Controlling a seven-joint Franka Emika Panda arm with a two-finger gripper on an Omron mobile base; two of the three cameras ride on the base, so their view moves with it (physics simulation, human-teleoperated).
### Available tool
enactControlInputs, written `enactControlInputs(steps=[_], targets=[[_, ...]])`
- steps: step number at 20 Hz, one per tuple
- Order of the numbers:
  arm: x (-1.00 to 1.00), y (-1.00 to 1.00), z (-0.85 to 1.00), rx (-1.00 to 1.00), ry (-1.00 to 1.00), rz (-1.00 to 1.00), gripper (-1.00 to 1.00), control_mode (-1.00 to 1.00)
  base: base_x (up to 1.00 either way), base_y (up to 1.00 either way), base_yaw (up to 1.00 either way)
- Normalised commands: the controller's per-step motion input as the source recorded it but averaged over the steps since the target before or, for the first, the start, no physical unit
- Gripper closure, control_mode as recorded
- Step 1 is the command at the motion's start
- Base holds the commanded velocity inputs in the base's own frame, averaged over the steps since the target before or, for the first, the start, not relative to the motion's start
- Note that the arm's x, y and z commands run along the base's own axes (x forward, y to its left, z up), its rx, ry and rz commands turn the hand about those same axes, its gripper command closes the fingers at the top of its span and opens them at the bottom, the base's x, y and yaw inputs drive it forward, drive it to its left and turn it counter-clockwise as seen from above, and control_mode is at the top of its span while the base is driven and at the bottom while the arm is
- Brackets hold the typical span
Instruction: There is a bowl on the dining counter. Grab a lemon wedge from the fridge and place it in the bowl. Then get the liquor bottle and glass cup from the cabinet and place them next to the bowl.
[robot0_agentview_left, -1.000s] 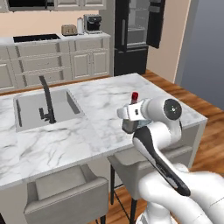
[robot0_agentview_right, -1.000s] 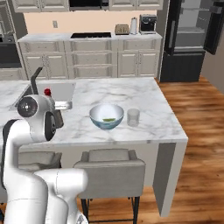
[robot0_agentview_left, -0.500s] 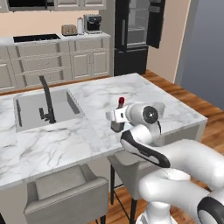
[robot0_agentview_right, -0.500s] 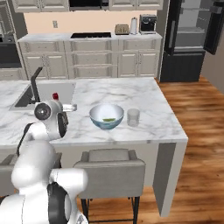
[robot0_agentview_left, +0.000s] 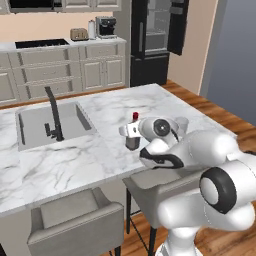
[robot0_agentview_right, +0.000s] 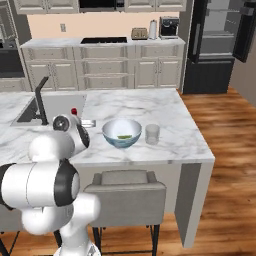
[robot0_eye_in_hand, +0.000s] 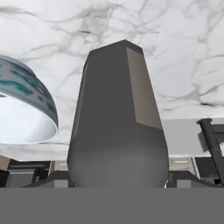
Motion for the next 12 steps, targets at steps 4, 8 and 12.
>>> enactControlInputs(steps=[4,8,12], targets=[[0.40,0.00,-0.17,0.00,0.04,-0.06,1.00,-1.00,0.00,0.00,0.00],[0.36,0.00,-0.34,0.00,0.02,-0.05,1.00,-1.00,0.00,0.00,0.00],[0.21,0.00,-0.45,0.00,0.01,-0.03,1.00,-1.00,0.00,0.00,0.00]])
